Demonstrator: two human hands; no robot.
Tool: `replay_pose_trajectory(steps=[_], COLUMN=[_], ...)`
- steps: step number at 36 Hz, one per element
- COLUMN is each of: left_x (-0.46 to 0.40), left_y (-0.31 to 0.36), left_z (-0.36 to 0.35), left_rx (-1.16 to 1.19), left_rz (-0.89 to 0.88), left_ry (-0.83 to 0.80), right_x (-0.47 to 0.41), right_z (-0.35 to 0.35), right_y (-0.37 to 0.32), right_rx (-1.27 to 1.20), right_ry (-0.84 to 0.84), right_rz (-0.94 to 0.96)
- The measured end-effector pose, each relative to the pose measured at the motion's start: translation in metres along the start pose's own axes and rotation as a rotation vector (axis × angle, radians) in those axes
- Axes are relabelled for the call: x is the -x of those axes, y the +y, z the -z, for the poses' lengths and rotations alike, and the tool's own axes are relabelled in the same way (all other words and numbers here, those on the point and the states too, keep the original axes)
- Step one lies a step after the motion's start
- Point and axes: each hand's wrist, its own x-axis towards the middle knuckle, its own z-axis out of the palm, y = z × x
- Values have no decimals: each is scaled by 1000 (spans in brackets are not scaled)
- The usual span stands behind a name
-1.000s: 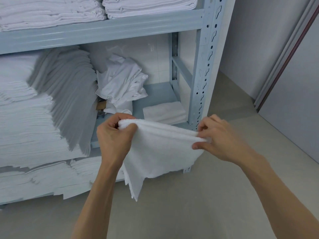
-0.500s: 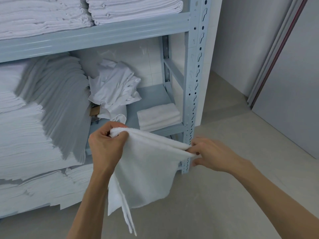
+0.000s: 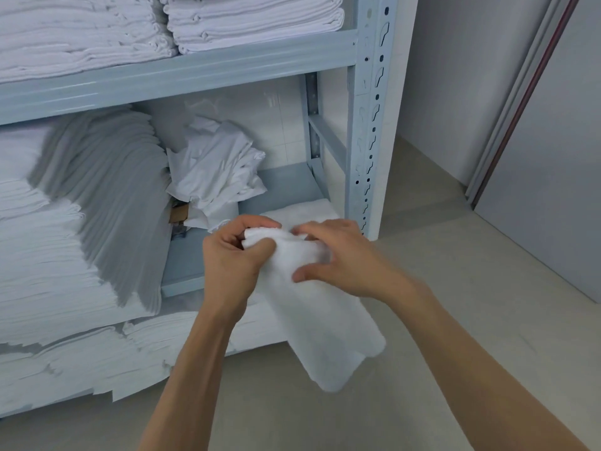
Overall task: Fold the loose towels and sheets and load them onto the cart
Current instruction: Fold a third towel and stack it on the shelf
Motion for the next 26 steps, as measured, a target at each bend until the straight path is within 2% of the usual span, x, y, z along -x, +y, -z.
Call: replay_pose_trajectory(steps=[3, 8, 11, 15, 19, 26], left_x=[-6, -4, 8, 24, 33, 44], left_y=[-4, -18, -33, -56, -73, -89], left_z=[8, 27, 32, 32, 29, 32], left_rx=[91, 252, 138, 46, -42, -80], left_rz=[-6, 53, 97, 287, 379, 450], left_ry=[45, 2, -53, -170, -264, -318], right_x=[-11, -19, -24, -30, -37, -41], right_z=[4, 10, 14, 23, 32, 41], right_y=[-5, -17, -24, -34, -38, -19], right_rx=[-27, -157, -258, -268, -195, -29], right_ry=[114, 108, 106, 91, 69, 162], right_rz=[104, 165, 186, 234, 207, 216])
